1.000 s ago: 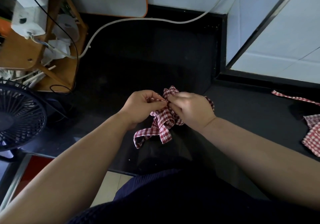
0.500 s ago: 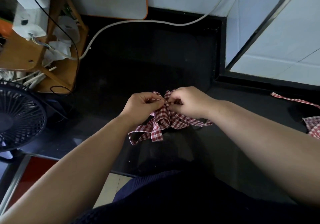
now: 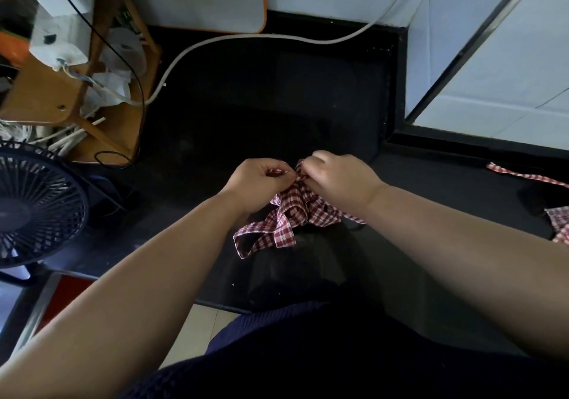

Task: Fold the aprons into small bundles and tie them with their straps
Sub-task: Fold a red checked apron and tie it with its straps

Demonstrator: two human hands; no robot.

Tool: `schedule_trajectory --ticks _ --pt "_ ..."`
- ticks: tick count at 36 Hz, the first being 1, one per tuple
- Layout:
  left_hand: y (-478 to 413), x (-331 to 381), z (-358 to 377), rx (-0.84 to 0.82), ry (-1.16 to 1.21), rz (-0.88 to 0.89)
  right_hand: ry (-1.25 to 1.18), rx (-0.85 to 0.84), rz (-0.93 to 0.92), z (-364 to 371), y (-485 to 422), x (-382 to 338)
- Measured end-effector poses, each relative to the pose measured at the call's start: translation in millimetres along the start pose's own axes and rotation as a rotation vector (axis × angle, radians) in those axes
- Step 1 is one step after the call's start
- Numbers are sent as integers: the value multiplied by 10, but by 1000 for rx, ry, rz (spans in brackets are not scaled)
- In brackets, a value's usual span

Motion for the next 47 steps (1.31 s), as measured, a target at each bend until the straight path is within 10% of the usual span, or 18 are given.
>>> schedule_trajectory --ticks 5,16,28,34,47 --pt "16 2 28 -4 14 -4 -14 86 -67 -5 60 40" --pt "51 -22 -47 159 95 -5 -433 -305 176 139 -51 115" --pt "41 2 13 71 111 -50 -96 250 -1 -106 102 52" --pt "50 -8 9 94 145 -59 -75 313 -109 -157 179 -58" --pt "206 56 -55 326 15 118 -542 203 292 -67 193 293"
Point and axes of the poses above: each hand's wrist, its own y-axis away from the middle knuckle, its own z-axis out of the palm, x = y × z, the point moved 9 cm from there along -y, towards the middle knuckle, and after that the axes turned 14 degrees about z, right-handed, at the moved point
